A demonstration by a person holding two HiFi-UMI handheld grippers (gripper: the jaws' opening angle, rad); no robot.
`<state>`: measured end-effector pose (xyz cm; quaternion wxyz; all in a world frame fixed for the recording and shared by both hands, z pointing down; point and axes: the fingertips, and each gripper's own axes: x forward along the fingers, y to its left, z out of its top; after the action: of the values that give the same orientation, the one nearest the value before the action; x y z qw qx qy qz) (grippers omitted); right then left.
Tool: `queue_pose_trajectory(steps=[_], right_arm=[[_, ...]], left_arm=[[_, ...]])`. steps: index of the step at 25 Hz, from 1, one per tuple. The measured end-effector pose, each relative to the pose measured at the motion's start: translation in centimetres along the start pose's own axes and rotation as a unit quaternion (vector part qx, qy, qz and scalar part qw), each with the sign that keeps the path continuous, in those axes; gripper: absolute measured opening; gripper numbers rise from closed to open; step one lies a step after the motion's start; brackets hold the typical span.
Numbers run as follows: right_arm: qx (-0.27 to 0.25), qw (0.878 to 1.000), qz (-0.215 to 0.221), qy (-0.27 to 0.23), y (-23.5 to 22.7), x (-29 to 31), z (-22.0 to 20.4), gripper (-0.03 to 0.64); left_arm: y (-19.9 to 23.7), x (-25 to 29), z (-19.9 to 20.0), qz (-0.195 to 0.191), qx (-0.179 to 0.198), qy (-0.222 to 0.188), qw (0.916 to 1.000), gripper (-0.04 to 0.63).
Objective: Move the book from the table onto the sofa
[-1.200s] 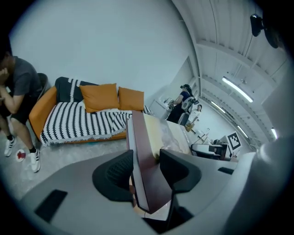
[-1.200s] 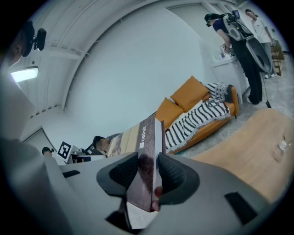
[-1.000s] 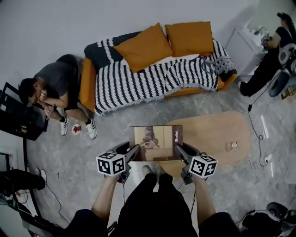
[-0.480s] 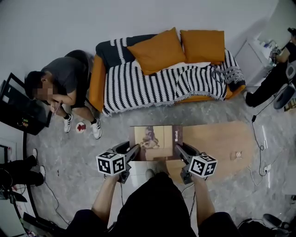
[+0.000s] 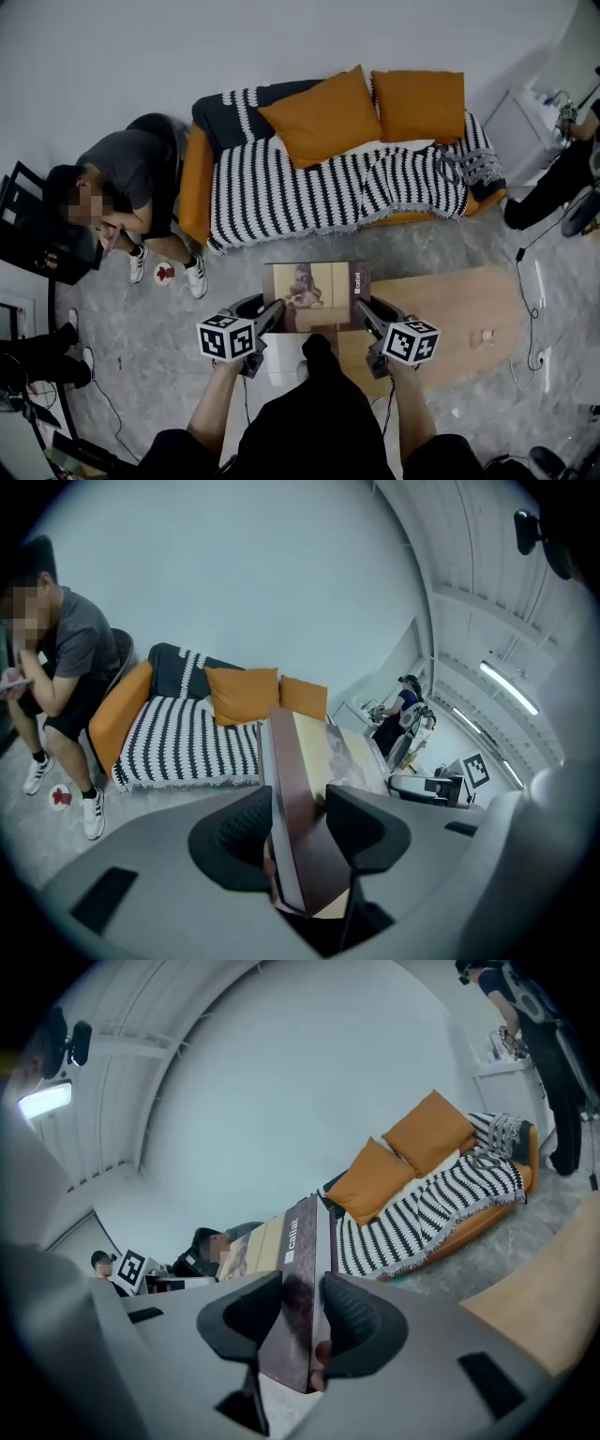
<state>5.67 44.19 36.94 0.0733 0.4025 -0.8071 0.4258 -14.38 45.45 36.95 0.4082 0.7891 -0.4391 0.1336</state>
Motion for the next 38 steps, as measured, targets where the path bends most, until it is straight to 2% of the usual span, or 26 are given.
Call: queue_pose_trajectory(steps=[12,17,26,38], right_arm=[[0.012,1.000,0.008,0.008,-5.6,6.4,8.7,0.160],[0.013,1.000,0.010,0.014,-6.1,9.2,12.2,0.158],[0.006,1.000,0.019,0.011,-6.7,11.3,13.5,0.158],[0.022,1.000,-0.009,0.014,-8.4,21.8,19.3,0.158]], left_arm=[[2.3,8.2,8.3,0.010,-0.009,0.010,0.9999,0.187],[3.8,9.9,12.0,0.012,-0.013,0.011,0.9998,0.187],[5.2,11.1,13.4,0.018,-0.012,0.002,0.9998,0.187],[13.7,17.0,21.3,-0.005,-0.019,0.027,0.9994,0.187]])
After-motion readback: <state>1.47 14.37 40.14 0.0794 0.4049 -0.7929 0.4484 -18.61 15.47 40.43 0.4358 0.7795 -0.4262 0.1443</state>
